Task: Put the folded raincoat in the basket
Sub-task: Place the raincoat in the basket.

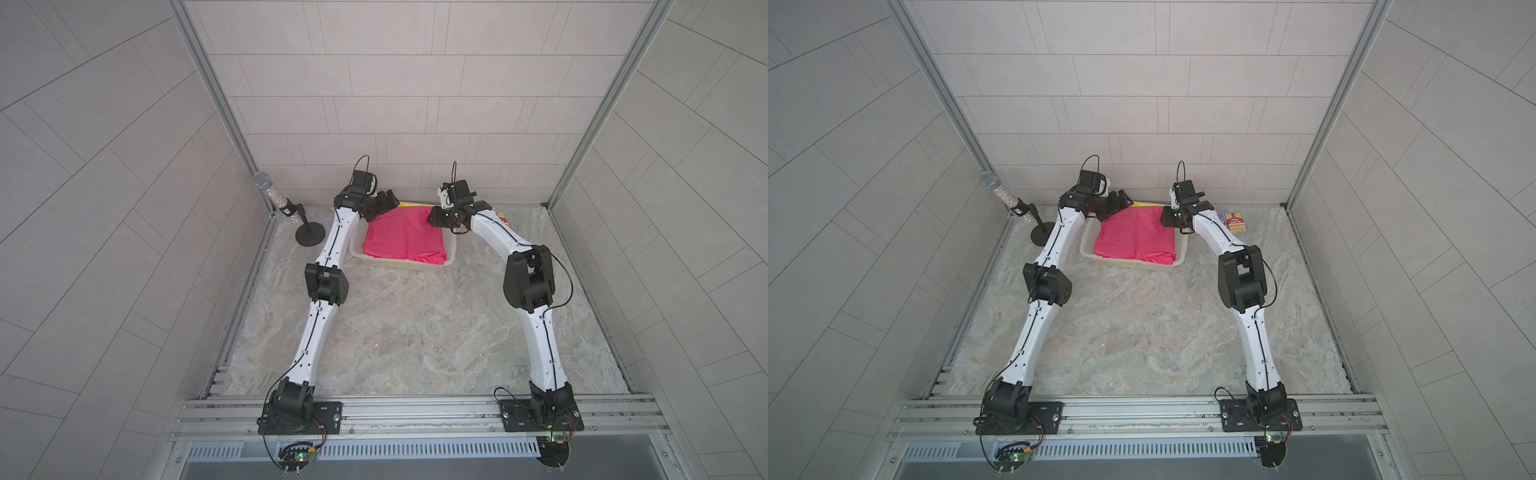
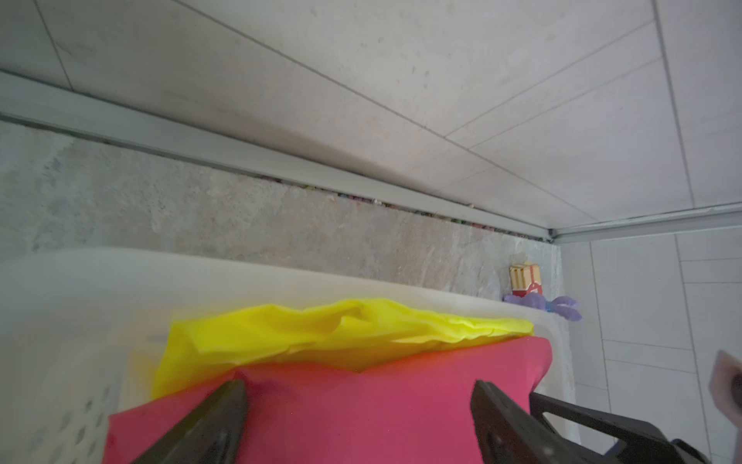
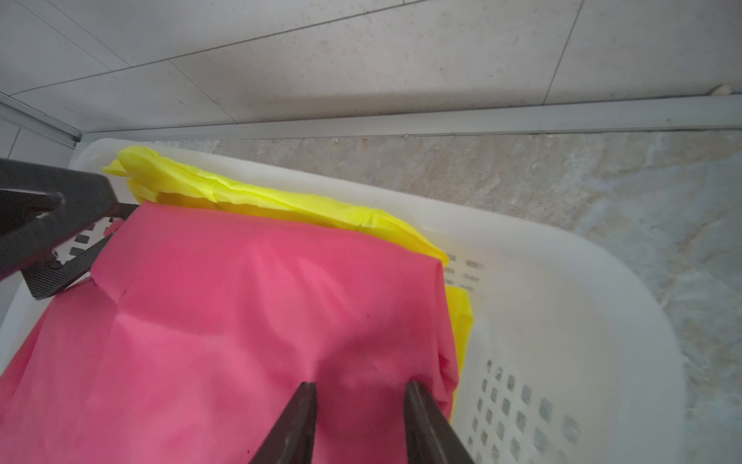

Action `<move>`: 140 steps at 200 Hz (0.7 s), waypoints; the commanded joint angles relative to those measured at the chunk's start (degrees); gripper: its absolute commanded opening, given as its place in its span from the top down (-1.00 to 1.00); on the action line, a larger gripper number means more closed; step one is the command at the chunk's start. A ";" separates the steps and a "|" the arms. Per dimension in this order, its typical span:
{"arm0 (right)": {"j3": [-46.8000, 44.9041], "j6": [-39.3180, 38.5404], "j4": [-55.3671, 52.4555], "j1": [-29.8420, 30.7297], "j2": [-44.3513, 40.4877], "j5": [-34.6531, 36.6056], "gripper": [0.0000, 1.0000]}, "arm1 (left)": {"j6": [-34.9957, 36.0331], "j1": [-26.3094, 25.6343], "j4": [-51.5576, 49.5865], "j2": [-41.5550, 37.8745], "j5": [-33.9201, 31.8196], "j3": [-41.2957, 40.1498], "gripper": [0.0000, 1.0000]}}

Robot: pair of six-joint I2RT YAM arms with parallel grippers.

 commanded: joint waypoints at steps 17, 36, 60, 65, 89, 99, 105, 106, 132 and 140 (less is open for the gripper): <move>-7.13 -1.87 2.25 0.44 -4.12 2.65 0.20 | 3.62 -1.45 -6.59 -2.66 -1.53 2.90 -0.87; -8.29 -1.86 3.31 0.44 -5.08 2.32 0.21 | 4.09 -1.42 -6.79 -3.20 -2.78 2.84 -0.86; -7.32 -1.73 3.96 0.44 -7.08 1.43 0.18 | 5.20 -1.25 -5.94 -5.58 -5.35 2.85 -0.87; -6.98 -1.56 4.06 0.44 -7.52 1.35 0.17 | 5.51 -1.15 -5.49 -6.15 -5.70 2.82 -0.89; -4.38 -1.30 3.40 0.44 -8.81 0.90 0.11 | 5.97 -0.66 -4.25 -8.33 -6.61 2.84 -0.92; -3.58 -1.07 2.65 0.44 -9.40 0.51 0.09 | 6.21 -0.35 -4.51 -8.97 -6.60 2.90 -0.93; -3.54 -1.03 2.28 0.40 -9.90 0.09 0.08 | 6.25 -0.04 -5.04 -9.35 -6.53 2.85 -0.93; -3.55 -1.03 2.25 0.42 -10.03 0.06 0.07 | 6.25 -0.02 -5.12 -9.43 -6.55 2.84 -0.93; -5.17 -2.05 -0.73 0.92 -13.74 0.07 -0.01 | 7.25 1.29 -11.27 -12.23 -6.73 2.87 -0.95; -6.64 -2.55 -1.72 1.26 -15.33 0.72 -0.04 | 8.39 1.58 -13.64 -13.30 -7.18 2.88 -0.95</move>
